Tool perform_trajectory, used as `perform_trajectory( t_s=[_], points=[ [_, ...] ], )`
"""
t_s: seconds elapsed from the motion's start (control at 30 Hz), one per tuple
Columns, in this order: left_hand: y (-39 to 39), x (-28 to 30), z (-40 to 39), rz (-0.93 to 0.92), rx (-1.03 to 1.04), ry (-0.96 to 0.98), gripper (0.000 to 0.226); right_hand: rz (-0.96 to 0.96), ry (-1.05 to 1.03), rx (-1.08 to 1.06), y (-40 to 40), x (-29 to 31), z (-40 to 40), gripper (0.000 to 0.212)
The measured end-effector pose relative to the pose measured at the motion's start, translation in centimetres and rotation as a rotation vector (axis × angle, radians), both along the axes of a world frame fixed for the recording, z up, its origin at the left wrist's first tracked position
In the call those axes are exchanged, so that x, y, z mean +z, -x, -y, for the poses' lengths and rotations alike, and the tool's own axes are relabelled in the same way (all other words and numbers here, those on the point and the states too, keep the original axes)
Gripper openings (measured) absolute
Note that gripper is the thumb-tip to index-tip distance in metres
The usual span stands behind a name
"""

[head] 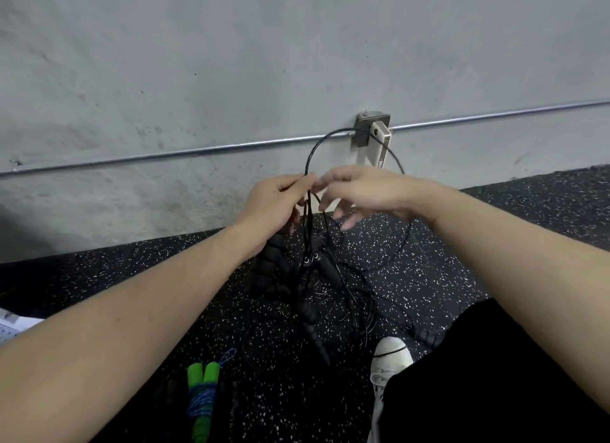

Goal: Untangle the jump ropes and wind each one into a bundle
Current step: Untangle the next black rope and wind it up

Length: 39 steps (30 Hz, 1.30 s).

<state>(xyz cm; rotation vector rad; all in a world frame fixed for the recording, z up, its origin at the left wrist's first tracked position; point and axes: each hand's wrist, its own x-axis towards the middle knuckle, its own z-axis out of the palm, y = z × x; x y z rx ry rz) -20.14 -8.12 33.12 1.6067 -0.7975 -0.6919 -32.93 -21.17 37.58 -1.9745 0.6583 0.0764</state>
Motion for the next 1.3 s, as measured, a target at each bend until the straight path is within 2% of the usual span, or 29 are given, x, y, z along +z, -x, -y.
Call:
perform_trajectory(
  t_s=[0.07,0.2,0.33,0.43,0.5,0.57,0.67,0.73,0.8,0.93,1.0,1.07,1.2,1.3],
  points=[
    [0.2,0.3,0.1,-0.073,0.005,0.037,0.023,0.007,0.067,0.024,-0.8,-0.8,-0.8,0.024],
    [0.2,0.6,-0.1,-0.186,0.021,0.069,0.021,0.098,0.103,-0.075,-2.2,-1.6,-1.7,0.015],
    [-0.4,0.7,-0.1,-0.231,0.087,0.052,0.015,0.123,0.424,-0.088,-3.2,-1.3,-1.9,0.012],
    [-0.9,0.7,-0.5,-0.25,0.036,-0.025,0.033,0.083,0.502,-0.057,-3.5,-1.1,-2.0,0.01],
    [-1.2,0.7,-1.0,-0.288,-0.016,-0.054,0.033,0.039,0.557,-0.044,-3.4,-0.9,-1.8,0.012],
    [-1.8,0.7,-1.2,-0.328,0.017,-0.043,0.025,0.034,0.503,-0.106,-3.2,-0.7,-1.2,0.017],
    [-2.9,0.5,-1.3,-0.329,0.174,-0.004,0.016,0.181,0.12,-0.229,-2.9,-0.5,-1.2,0.023],
    [-3.3,0.2,-1.2,-0.229,0.221,-0.041,0.021,0.291,-0.026,-0.214,-2.7,0.1,-1.4,0.021],
    [-3.2,-0.2,-1.3,-0.048,0.187,-0.114,0.028,0.384,-0.091,-0.234,-2.7,0.3,-1.4,0.014],
    [-3.0,-0.9,-1.2,0.18,0.132,-0.158,0.033,0.303,-0.07,-0.183,-2.4,-0.4,-2.0,0.012],
    [-3.1,-1.2,-1.1,0.405,0.077,-0.232,0.034,0.407,-0.118,-0.214,-2.5,-0.3,-2.4,0.012],
    [-3.2,-1.5,-1.3,0.552,0.013,-0.327,0.035,0.512,-0.213,-0.28,-2.6,0.0,-2.5,0.013],
    [-3.5,-1.9,-1.6,0.681,-0.021,-0.425,0.025,0.556,-0.214,-0.302,-2.2,-0.1,-2.0,0.015],
    [-3.4,-2.1,-1.9,0.708,-0.042,-0.322,0.017,0.652,-0.291,-0.359,-2.4,0.6,-1.9,0.015]
  ],
)
